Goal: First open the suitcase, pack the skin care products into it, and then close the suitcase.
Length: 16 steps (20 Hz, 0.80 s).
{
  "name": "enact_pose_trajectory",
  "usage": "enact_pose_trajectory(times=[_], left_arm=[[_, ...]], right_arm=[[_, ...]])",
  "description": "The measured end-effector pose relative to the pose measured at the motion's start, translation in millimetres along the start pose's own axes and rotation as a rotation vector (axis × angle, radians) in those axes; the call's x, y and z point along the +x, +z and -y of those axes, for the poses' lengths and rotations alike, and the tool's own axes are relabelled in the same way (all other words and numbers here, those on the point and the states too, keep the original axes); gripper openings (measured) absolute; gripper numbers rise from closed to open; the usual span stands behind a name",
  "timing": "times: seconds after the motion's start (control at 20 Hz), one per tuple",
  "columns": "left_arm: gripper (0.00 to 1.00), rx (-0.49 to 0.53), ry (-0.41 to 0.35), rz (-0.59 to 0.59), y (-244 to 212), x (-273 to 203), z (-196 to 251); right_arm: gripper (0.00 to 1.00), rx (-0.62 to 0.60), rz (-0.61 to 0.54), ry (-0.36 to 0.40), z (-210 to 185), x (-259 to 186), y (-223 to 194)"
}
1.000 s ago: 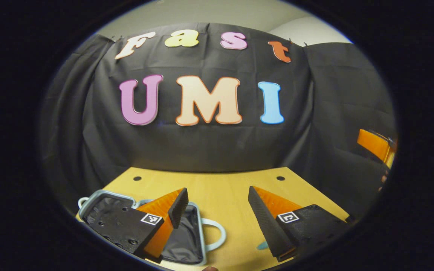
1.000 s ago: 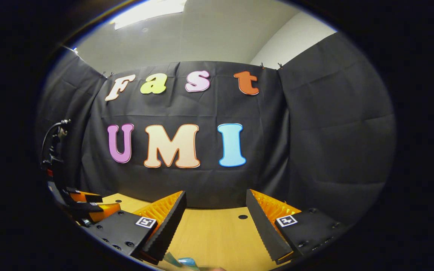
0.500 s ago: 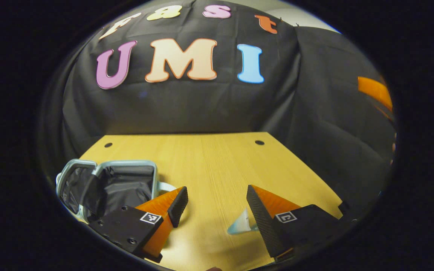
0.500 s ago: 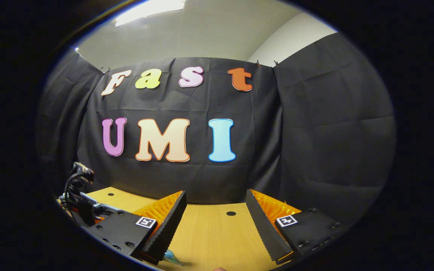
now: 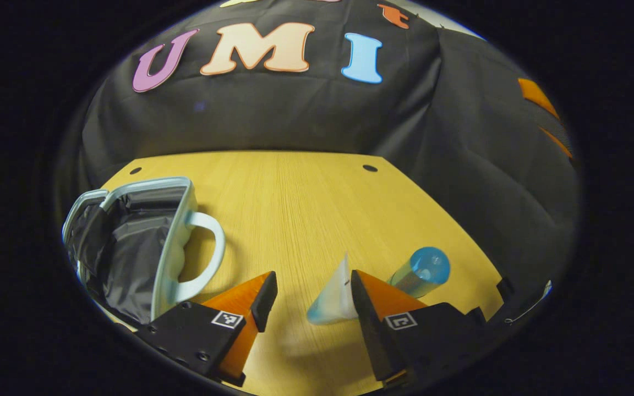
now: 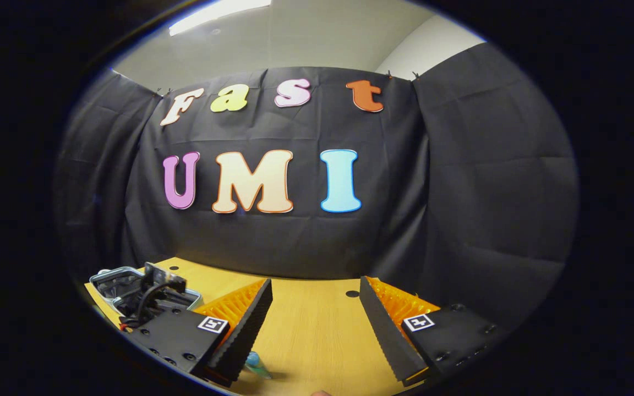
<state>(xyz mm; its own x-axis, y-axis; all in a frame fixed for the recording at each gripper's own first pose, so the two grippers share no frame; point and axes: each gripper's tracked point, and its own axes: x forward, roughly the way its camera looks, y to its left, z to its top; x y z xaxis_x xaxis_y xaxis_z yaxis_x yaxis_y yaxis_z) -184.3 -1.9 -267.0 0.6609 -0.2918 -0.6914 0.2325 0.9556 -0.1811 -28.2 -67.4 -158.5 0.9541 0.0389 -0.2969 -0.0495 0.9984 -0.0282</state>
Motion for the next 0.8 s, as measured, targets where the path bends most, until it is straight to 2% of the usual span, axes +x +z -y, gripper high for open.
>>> enact_pose_trajectory(times=[0.05, 0.1, 0.15, 0.25, 0.3, 0.4, 0.8], left_arm=[[0.74, -0.003, 0.009, -0.01, -5, 5, -2], [0.58, -0.008, 0.016, -0.011, -7, 10, -2], [0.46, -0.005, 0.039, -0.015, -10, 11, -7], [0.22, 0.009, 0.032, 0.003, -6, 13, -5], [0.17, 0.002, 0.033, 0.011, -3, 11, -5], [0.13, 0.006, 0.028, 0.002, 0, 1, -9], [0.12, 0.027, 0.085, 0.025, 35, -66, -38]], right_arm=[[1.0, -0.005, -0.002, 0.011, -3, 1, -2], [0.99, -0.008, -0.005, 0.02, -7, 2, -7], [1.0, -0.009, -0.008, 0.028, -10, 4, -11], [1.0, -0.006, -0.014, 0.046, -19, 6, -22], [1.0, -0.004, -0.022, 0.056, -24, 8, -30], [1.0, -0.001, -0.048, 0.086, -36, 11, -49], [1.0, 0.002, -0.245, 0.202, -88, 21, -160]])
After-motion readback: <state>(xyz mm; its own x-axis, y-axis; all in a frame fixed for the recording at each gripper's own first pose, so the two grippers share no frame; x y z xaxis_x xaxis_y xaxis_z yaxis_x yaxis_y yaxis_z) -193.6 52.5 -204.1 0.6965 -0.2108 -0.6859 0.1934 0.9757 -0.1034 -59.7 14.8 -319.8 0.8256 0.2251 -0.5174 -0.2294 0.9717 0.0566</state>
